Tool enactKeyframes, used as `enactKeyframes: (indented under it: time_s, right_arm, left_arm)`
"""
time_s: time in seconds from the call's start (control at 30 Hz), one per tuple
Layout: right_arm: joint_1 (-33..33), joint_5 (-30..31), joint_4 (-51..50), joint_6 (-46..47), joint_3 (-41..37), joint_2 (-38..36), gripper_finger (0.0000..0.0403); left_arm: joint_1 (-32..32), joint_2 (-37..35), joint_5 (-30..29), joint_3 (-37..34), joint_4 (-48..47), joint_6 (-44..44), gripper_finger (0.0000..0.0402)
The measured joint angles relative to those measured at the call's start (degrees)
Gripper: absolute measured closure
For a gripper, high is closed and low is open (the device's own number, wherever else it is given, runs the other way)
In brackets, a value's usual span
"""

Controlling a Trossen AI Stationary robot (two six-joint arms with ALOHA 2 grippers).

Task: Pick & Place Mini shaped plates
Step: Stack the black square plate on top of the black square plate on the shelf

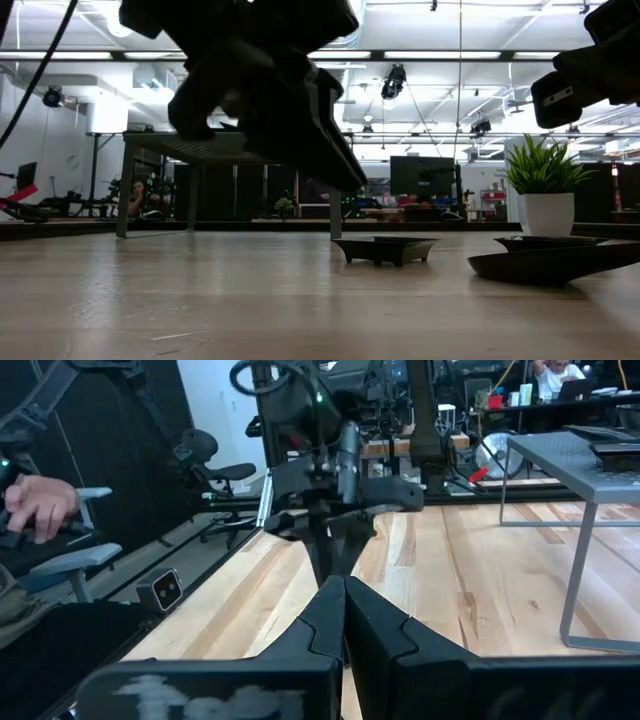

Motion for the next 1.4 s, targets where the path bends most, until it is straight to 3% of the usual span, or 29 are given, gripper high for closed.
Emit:
enactKeyframes:
  time_s: [0.43,0.83,1.1,1.4]
  right_arm:
    - [0.0,0.0,0.0,0.0,0.0,0.0,0.0394]
    - [0.0,0.0,0.0,0.0,0.0,0.0,0.0394]
    - [0.0,0.0,0.0,0.0,0.0,0.0,0.0394]
    - [0.0,0.0,0.0,0.0,0.0,0.0,0.0394]
  left_arm:
    - [-0.2,7.5,0.6,2.6,0.9,2.1,0.0323]
    - [-0.2,8.2,-2.6,3.3,0.9,3.6,0.0325]
    - [0.4,8.1,-2.5,3.3,-0.5,3.1,0.0394]
    - [0.7,4.9,-2.8,3.3,-2.7,0.0,0.0401]
